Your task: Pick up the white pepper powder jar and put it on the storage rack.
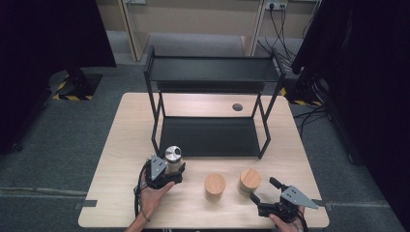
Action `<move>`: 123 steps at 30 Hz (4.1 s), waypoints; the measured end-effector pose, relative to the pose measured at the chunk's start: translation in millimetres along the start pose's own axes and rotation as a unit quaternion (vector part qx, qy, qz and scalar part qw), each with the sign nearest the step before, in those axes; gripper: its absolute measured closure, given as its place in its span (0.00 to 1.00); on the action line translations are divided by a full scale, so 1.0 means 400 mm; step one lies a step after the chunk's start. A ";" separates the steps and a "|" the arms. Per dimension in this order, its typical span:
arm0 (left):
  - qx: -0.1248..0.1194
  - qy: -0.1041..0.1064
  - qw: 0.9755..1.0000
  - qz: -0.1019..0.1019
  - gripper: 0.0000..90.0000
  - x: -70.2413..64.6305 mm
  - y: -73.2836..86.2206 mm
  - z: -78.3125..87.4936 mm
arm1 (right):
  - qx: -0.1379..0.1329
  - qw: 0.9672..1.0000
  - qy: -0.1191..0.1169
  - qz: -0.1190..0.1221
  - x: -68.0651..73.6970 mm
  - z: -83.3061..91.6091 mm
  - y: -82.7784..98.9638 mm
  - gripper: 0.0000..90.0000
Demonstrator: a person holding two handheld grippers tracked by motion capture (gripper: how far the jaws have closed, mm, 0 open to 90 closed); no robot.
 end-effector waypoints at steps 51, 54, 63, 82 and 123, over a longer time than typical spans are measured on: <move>0.006 0.022 1.000 -0.001 0.34 -0.001 -0.103 -0.062 | -0.003 1.000 0.001 -0.003 -0.004 0.003 0.000 0.02; 0.006 0.020 1.000 0.001 0.34 -0.001 -0.108 -0.071 | -0.003 1.000 0.000 -0.002 -0.004 0.003 0.000 0.02; 0.005 0.016 1.000 0.003 0.34 0.003 -0.128 -0.094 | -0.003 1.000 -0.001 -0.002 -0.005 0.003 0.000 0.02; 0.012 -0.005 1.000 0.006 0.34 0.015 -0.154 -0.169 | -0.002 1.000 -0.002 -0.002 -0.005 0.002 0.000 0.02; 0.024 -0.032 0.999 0.019 0.34 0.029 -0.134 -0.257 | -0.004 1.000 -0.003 -0.002 -0.005 0.003 0.001 0.02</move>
Point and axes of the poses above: each handheld gripper's, and its own axes: z roughly backward along the jaws, y roughly out of its underside, x roughly to its left, the point moved 5 cm from there along -z, roughly forward along the jaws, and after that the axes turned 2 degrees about y, right-handed, at the moved point
